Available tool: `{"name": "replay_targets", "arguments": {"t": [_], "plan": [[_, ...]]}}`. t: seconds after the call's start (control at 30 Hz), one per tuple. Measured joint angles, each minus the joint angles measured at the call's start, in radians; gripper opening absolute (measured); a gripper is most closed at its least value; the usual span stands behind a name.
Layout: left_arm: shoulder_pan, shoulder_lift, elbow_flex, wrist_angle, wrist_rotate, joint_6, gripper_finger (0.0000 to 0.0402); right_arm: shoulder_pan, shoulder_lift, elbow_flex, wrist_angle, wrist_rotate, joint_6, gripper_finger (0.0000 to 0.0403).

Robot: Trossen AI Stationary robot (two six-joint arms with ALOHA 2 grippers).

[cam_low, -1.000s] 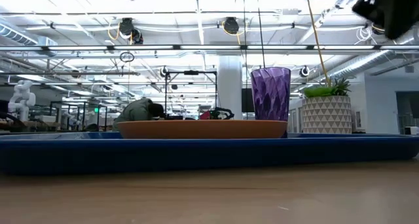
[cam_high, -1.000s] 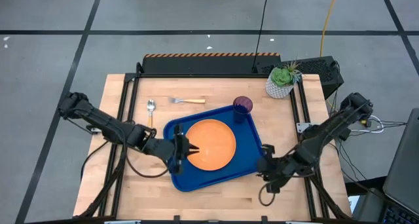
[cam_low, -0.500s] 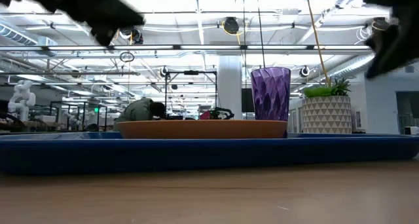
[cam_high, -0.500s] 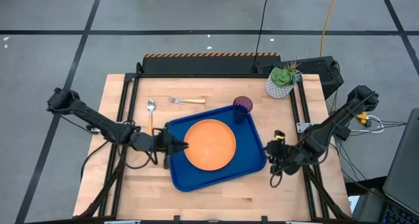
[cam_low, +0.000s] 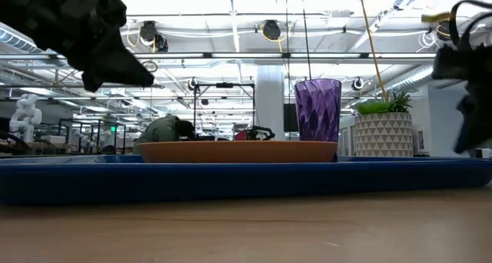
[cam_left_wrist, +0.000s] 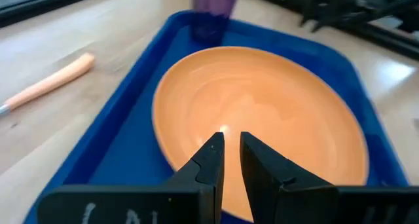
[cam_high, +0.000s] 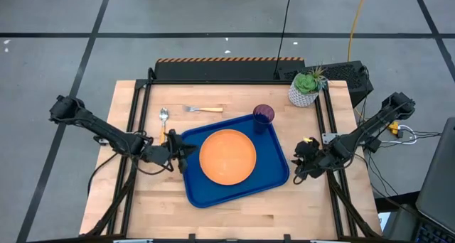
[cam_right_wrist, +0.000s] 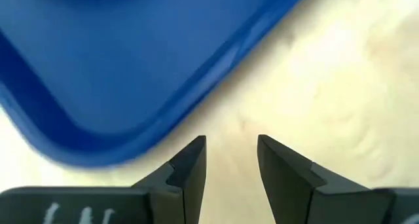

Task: Pick and place plate/cup/fork/spoon on tray
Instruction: Adjust the blue tray

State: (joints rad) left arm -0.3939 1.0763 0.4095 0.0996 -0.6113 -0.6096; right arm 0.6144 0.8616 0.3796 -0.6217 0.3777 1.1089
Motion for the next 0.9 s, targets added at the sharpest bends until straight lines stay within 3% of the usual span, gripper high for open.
{"name": "replay_targets", "arguments": {"t": [0.27, 0.57, 0.9], "plan": [[0.051, 0.000, 0.000, 0.082, 0.137, 0.155, 0.0051, -0.006, 0.000, -0.036, 0.064, -0.041, -0.049, 0.0130], [0.092, 0.000, 0.000, -0.033, 0.209, 0.030, 0.0051, -0.025, 0.003, -0.037, -0.035, -0.034, 0.051, 0.0130], [0.072, 0.011, 0.001, -0.162, 0.222, -0.140, 0.0051, -0.043, 0.074, -0.037, 0.098, 0.039, 0.060, 0.0130]]}}
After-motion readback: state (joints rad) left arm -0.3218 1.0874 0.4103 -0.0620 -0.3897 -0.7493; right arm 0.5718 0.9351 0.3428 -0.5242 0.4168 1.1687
